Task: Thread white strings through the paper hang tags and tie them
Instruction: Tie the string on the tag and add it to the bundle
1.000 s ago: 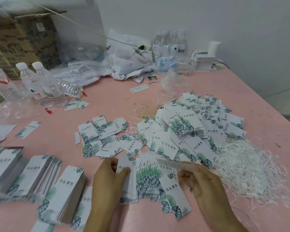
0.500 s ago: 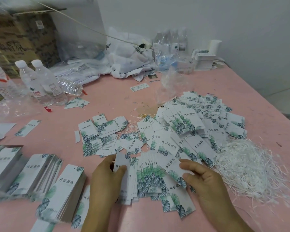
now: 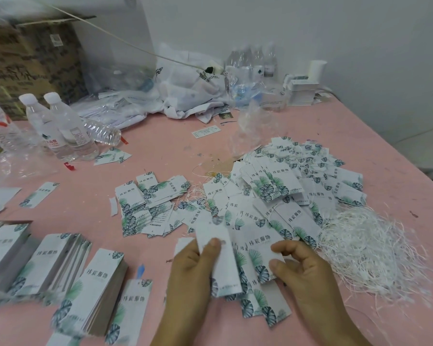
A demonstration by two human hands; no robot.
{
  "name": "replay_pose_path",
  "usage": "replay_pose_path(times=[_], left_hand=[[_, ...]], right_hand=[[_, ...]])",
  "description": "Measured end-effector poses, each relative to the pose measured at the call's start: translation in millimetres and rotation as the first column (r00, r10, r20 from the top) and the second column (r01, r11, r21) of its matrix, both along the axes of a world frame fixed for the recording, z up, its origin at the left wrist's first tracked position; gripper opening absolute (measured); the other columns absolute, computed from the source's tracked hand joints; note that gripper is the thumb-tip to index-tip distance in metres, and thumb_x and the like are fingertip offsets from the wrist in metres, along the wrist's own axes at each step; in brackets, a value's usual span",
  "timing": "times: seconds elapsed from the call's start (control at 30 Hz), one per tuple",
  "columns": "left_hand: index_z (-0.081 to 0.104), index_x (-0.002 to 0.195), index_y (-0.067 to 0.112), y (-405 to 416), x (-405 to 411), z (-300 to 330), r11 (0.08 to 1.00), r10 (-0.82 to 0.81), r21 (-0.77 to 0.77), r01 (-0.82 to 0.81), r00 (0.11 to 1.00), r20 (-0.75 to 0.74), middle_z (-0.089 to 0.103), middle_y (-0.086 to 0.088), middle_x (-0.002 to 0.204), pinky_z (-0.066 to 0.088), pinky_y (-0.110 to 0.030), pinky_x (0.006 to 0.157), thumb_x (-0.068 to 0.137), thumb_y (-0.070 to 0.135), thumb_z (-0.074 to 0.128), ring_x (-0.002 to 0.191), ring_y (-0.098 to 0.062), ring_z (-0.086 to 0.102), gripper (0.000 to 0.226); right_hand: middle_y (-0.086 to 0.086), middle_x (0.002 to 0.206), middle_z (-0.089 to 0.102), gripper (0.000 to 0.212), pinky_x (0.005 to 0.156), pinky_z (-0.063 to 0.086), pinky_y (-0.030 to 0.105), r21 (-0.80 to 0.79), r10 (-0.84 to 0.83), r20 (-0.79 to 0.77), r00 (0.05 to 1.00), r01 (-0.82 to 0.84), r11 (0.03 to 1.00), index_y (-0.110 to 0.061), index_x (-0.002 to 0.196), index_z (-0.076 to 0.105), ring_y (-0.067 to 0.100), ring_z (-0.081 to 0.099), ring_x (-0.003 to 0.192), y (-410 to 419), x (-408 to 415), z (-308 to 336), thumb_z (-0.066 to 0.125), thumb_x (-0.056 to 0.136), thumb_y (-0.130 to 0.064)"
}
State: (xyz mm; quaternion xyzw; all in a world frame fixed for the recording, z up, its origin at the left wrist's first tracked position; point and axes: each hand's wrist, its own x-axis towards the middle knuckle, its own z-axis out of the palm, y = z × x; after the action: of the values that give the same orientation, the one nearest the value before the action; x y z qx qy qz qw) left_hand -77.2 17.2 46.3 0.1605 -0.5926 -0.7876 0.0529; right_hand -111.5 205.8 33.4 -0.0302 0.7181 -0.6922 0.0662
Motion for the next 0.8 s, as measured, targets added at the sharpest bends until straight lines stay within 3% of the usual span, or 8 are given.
replay_pose_path(times=[0.07, 0.23, 0.33, 0.4, 0.53, 0.63, 0.7, 0.8], left_hand=[[0.075, 0.085, 0.021, 14, 1, -3, 0.999, -0.007, -0.053, 0.006, 1.0, -0.015, 0.073, -0.011, 0.071, 0.051, -0.034, 0.053, 0.079, 0.044, 0.068, 0.06, -0.025, 0.067, 0.024], [0.076, 0.096, 0.032, 31, 4, -7, 0.986, 0.02, -0.162, -0.028, 0.999, -0.051, 0.078, -0.005, 0.089, 0.058, -0.044, 0.066, 0.084, 0.044, 0.064, 0.081, -0.027, 0.074, 0.021], [0.072, 0.094, 0.037, 34, 5, -7, 0.975, 0.063, -0.208, -0.081, 0.994, -0.089, 0.077, 0.002, 0.088, 0.054, -0.025, 0.06, 0.087, 0.04, 0.07, 0.077, -0.014, 0.073, 0.008], [0.068, 0.091, 0.038, 35, 5, -6, 0.975, 0.078, -0.202, -0.095, 0.993, -0.091, 0.076, 0.003, 0.088, 0.055, -0.026, 0.061, 0.083, 0.037, 0.073, 0.078, -0.014, 0.072, 0.009], [0.071, 0.1, 0.033, 34, 3, -6, 0.998, 0.046, -0.047, -0.047, 0.999, -0.024, 0.076, -0.003, 0.101, 0.058, -0.049, 0.078, 0.074, 0.032, 0.071, 0.092, -0.026, 0.073, 0.025], [0.077, 0.103, 0.022, 33, 2, -4, 0.978, -0.098, 0.187, 0.094, 0.995, 0.008, 0.075, -0.015, 0.105, 0.06, -0.041, 0.072, 0.075, 0.019, 0.075, 0.095, -0.034, 0.073, 0.028], [0.079, 0.099, 0.021, 34, 2, -3, 0.956, -0.125, 0.271, 0.115, 0.992, 0.019, 0.075, -0.018, 0.103, 0.06, -0.036, 0.067, 0.073, 0.024, 0.071, 0.091, -0.034, 0.074, 0.027], [0.079, 0.101, 0.016, 37, 0, -6, 0.934, -0.127, 0.338, 0.119, 0.992, 0.001, 0.073, -0.02, 0.11, 0.059, -0.043, 0.08, 0.081, 0.024, 0.06, 0.101, -0.036, 0.071, 0.029]], right_hand=[[0.014, 0.064, 0.063, 0.029, 0.062, 0.042, 0.024, 0.004, 0.0, -0.001, 1.0, 0.0, 1.0, -0.036, 0.091, 0.071, 0.02, 0.048, 0.06, -4, 6, 2, 0.071, 0.085, -0.008], [0.005, 0.083, 0.077, 0.036, 0.07, 0.056, 0.019, -0.116, 0.022, -0.047, 0.999, -0.027, 0.993, -0.03, 0.09, 0.074, 0.014, 0.074, 0.082, -18, 20, 8, 0.07, 0.081, 0.005], [0.01, 0.086, 0.077, 0.033, 0.066, 0.056, 0.019, -0.194, 0.039, -0.006, 0.999, -0.039, 0.98, -0.014, 0.088, 0.072, 0.018, 0.075, 0.083, -20, 23, 7, 0.066, 0.078, 0.018], [0.012, 0.087, 0.077, 0.029, 0.065, 0.057, 0.021, -0.213, 0.05, 0.005, 0.999, -0.047, 0.976, -0.005, 0.09, 0.065, 0.021, 0.075, 0.083, -18, 22, 7, 0.063, 0.079, 0.021], [0.013, 0.09, 0.077, 0.024, 0.062, 0.058, 0.025, -0.277, 0.117, 0.036, 0.992, -0.102, 0.956, 0.003, 0.092, 0.056, 0.024, 0.075, 0.079, -17, 20, 11, 0.066, 0.078, 0.02], [0.01, 0.104, 0.074, 0.023, 0.063, 0.058, 0.027, -0.314, 0.151, 0.069, 0.986, -0.122, 0.942, 0.002, 0.089, 0.055, 0.026, 0.074, 0.083, -17, 18, 10, 0.067, 0.07, 0.007], [0.001, 0.111, 0.072, 0.024, 0.066, 0.057, 0.025, -0.241, 0.172, 0.064, 0.983, -0.153, 0.959, -0.007, 0.092, 0.059, 0.022, 0.074, 0.086, -15, 15, 11, 0.07, 0.072, 0.0], [-0.013, 0.096, 0.072, 0.022, 0.064, 0.055, 0.019, 0.137, 0.082, -0.011, 0.997, -0.08, 0.987, -0.037, 0.093, 0.063, 0.007, 0.069, 0.078, 1, 6, 15, 0.076, 0.082, -0.022]])
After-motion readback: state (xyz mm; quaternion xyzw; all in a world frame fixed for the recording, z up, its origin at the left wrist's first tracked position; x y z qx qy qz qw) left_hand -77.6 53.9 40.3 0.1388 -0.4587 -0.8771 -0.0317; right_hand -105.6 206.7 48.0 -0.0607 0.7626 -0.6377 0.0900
